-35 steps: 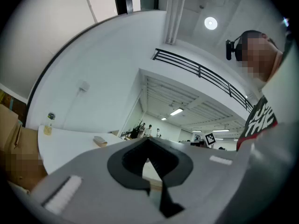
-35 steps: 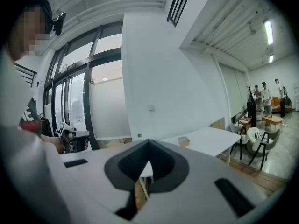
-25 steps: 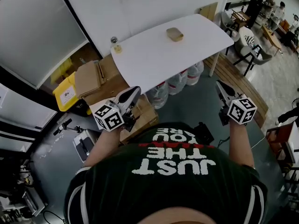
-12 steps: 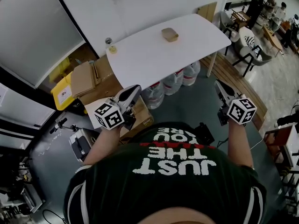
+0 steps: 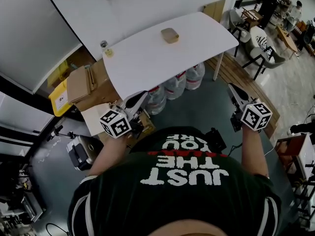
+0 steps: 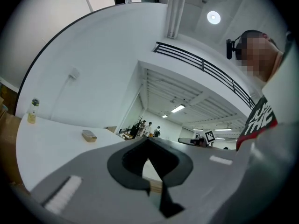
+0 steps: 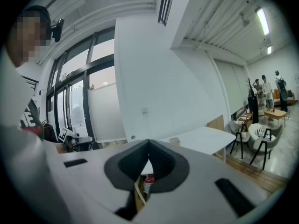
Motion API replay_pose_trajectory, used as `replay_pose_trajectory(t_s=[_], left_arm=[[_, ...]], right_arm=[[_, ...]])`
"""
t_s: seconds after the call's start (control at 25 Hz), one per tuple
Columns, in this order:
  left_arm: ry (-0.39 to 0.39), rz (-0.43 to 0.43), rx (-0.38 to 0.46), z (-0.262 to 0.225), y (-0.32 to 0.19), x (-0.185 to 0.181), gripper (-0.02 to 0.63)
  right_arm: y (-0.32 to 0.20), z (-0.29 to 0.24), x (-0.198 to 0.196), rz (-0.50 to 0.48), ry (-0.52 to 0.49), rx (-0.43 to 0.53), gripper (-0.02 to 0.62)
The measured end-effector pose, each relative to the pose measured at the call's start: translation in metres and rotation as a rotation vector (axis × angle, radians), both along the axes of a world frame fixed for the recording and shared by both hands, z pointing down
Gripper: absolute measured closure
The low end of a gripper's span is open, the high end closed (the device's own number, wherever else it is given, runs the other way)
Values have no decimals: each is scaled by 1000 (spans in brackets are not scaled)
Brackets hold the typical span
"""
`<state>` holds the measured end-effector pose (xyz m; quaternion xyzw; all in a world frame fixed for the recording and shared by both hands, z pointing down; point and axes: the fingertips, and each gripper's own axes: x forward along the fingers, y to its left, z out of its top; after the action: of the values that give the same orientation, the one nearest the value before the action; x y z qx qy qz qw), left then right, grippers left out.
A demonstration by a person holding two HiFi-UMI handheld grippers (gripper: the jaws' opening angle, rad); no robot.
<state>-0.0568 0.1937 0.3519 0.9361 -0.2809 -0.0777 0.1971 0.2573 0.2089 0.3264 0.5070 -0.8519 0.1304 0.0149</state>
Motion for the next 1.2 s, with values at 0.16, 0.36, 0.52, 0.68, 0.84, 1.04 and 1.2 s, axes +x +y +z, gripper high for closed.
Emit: replay_pose_trajectory(t_s=[0.16,0.36,0.52,0.68,0.84,1.04,1.2], left_arm=[[6,7,-2,10,-44,0,598],[40,40,-9,30,-140,-2,598],[49,73,-16,34,-237,-5,598],[7,105,8,29,-311,-8,598],[-3,83,-2,30,-370,-9,598],[-39,8,-19,40,-412,3,598],[-80,-74,-13,51,-432,16,598]], right_arm=[[-44,11,1,1,5,-6,591],[-130,16,-6,12,46,-3,591],[-218,3,-18,40,51,2,591],[-292,-15,-30,45,77,16,591],[-355,-17,-36,34,69,12,591],[-414,-1,-26,-18,55,-14,591],[-454,20,-19,-103,63,-42,590]])
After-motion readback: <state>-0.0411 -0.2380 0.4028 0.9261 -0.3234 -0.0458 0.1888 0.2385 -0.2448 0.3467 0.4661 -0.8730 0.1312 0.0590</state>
